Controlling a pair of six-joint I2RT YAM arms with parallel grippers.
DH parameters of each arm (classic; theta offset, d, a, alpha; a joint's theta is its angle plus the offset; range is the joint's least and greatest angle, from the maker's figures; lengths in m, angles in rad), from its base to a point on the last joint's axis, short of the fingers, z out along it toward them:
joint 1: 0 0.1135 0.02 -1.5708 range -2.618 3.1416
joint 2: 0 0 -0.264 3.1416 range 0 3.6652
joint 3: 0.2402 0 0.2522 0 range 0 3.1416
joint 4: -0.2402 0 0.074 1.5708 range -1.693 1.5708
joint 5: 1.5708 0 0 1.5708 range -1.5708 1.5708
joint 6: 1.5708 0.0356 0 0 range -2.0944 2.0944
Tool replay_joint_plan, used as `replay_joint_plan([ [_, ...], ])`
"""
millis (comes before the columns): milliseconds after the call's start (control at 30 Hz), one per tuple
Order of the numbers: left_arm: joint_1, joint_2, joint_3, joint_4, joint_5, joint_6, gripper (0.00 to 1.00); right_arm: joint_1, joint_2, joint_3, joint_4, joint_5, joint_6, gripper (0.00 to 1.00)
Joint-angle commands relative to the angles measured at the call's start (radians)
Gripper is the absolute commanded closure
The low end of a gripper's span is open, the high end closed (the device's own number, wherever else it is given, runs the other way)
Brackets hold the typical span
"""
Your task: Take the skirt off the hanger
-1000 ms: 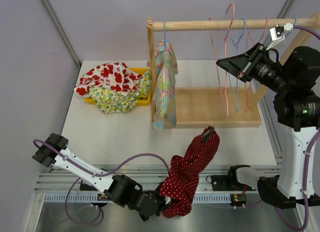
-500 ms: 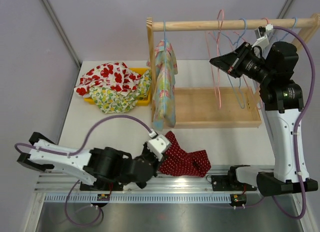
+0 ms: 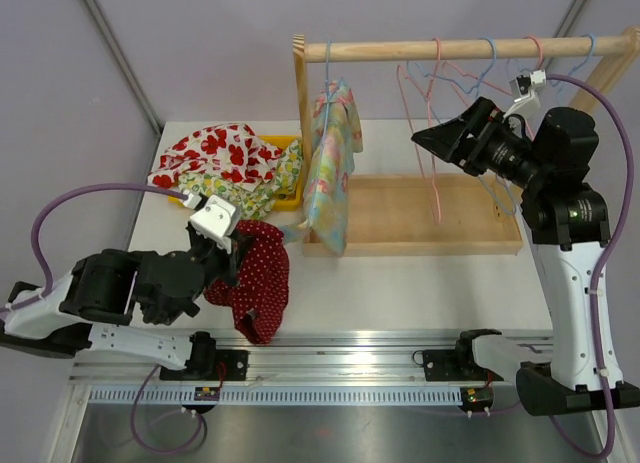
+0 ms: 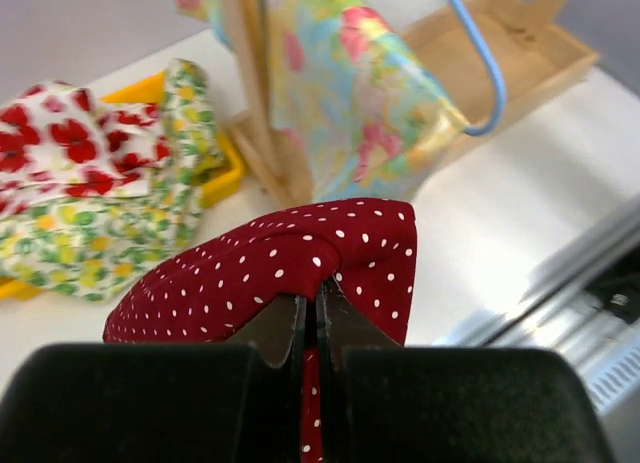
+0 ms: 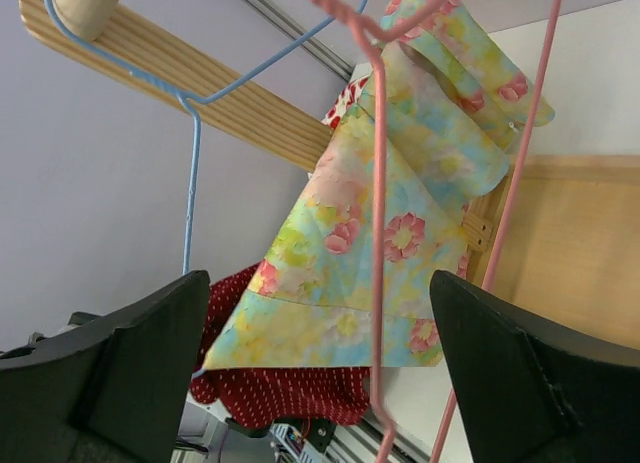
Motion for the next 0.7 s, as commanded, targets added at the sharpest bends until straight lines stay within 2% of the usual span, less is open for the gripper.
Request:
replay_joint_plan([
  [0, 0.082, -0.025, 0.050, 0.082, -0.053, 0.150, 1.00, -0.001, -0.032, -0.003, -0.018, -0.001, -0.043, 0.00],
  [133, 0.227, 0.002, 0.070, 0.207, -0.019, 0.302, 1.00, -0.001, -0.067, -0.032, -0.036, 0.005, -0.060, 0.00],
  [200, 0.296, 0.047, 0.079, 0.275, 0.050, 0.351, 1.00, -0.001, -0.084, -0.036, -0.048, 0.009, -0.080, 0.01],
  [300, 0.497, 0.139, 0.108, 0.346, 0.173, 0.437, 1.00, -0.001, -0.106, -0.033, -0.074, 0.015, -0.108, 0.01],
  [333, 0.633, 0.168, 0.134, 0.365, 0.203, 0.457, 1.00, -0.001, -0.112, -0.035, -0.085, 0.018, -0.119, 0.01],
  [400, 0.785, 0.217, 0.176, 0.409, 0.314, 0.464, 1.00, -0.001, -0.127, -0.036, -0.101, 0.025, -0.131, 0.01],
  [433, 0.927, 0.273, 0.200, 0.421, 0.352, 0.459, 1.00, -0.001, -0.130, -0.040, -0.114, 0.025, -0.143, 0.01],
  [467, 0.991, 0.304, 0.289, 0.425, 0.389, 0.453, 1.00, -0.001, -0.141, -0.043, -0.124, 0.030, -0.149, 0.01],
  [500, 1.110, 0.343, 0.343, 0.423, 0.411, 0.445, 1.00, -0.001, -0.146, -0.046, -0.139, 0.030, -0.154, 0.00],
  [533, 1.164, 0.413, 0.396, 0.423, 0.437, 0.428, 1.00, -0.001, -0.152, -0.047, -0.145, 0.030, -0.166, 0.01],
  [567, 1.209, 0.461, 0.538, 0.420, 0.484, 0.418, 1.00, -0.001, -0.163, -0.055, -0.151, 0.033, -0.171, 0.01],
  [600, 1.267, 0.507, 0.605, 0.409, 0.498, 0.413, 1.00, -0.001, -0.169, -0.058, -0.162, 0.038, -0.175, 0.00],
  [667, 1.301, 0.658, 0.817, 0.402, 0.571, 0.424, 1.00, -0.001, -0.186, -0.073, -0.168, 0.035, -0.178, 0.01],
])
